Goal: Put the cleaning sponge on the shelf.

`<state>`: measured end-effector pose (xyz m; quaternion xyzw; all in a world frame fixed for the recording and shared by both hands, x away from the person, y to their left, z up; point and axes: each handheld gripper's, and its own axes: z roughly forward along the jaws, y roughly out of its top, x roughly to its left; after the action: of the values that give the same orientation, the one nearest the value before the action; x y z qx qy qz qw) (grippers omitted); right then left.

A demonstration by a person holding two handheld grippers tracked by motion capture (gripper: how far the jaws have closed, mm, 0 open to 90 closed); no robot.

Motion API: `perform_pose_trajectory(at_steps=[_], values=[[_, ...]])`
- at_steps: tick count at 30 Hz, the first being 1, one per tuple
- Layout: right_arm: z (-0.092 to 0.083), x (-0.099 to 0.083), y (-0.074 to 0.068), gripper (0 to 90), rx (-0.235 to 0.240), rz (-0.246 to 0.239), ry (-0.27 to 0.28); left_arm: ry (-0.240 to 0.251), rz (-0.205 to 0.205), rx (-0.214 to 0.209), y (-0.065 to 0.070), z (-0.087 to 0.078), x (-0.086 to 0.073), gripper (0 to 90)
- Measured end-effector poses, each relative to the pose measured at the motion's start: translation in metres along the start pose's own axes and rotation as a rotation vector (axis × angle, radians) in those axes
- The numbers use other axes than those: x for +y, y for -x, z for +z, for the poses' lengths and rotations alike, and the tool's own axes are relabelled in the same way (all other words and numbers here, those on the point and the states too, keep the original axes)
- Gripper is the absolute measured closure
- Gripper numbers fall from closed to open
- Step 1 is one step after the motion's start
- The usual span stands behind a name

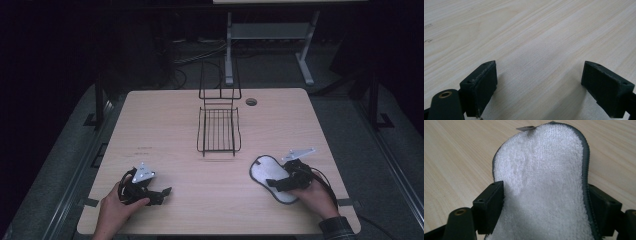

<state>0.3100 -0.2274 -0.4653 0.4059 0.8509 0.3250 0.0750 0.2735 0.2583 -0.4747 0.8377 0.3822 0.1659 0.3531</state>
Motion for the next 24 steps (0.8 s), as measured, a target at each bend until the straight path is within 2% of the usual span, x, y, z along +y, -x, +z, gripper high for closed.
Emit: perform_pose_trajectory(at_steps=[7, 9, 13, 24], values=[[-0.002, 0.001, 0.0, 27.1, 0.0, -0.005, 0.002, 0.0, -0.001, 0.0, 0.0, 0.0, 0.0, 12.4], [-0.005, 0.002, -0.002, 30.3, -0.02, -0.022, 0.014, 0.0, -0.001, 0.0, 0.0, 0.0, 0.0, 12.4], [-0.009, 0.003, -0.003, 33.2, -0.026, -0.024, 0.02, 0.0, 0.0, 0.0, 0.0, 0.0, 0.0, 12.4], [-0.022, 0.007, -0.005, 49.4, -0.021, -0.025, 0.084, 0.0, -0.001, 0.0, 0.0, 0.0, 0.0, 12.4]])
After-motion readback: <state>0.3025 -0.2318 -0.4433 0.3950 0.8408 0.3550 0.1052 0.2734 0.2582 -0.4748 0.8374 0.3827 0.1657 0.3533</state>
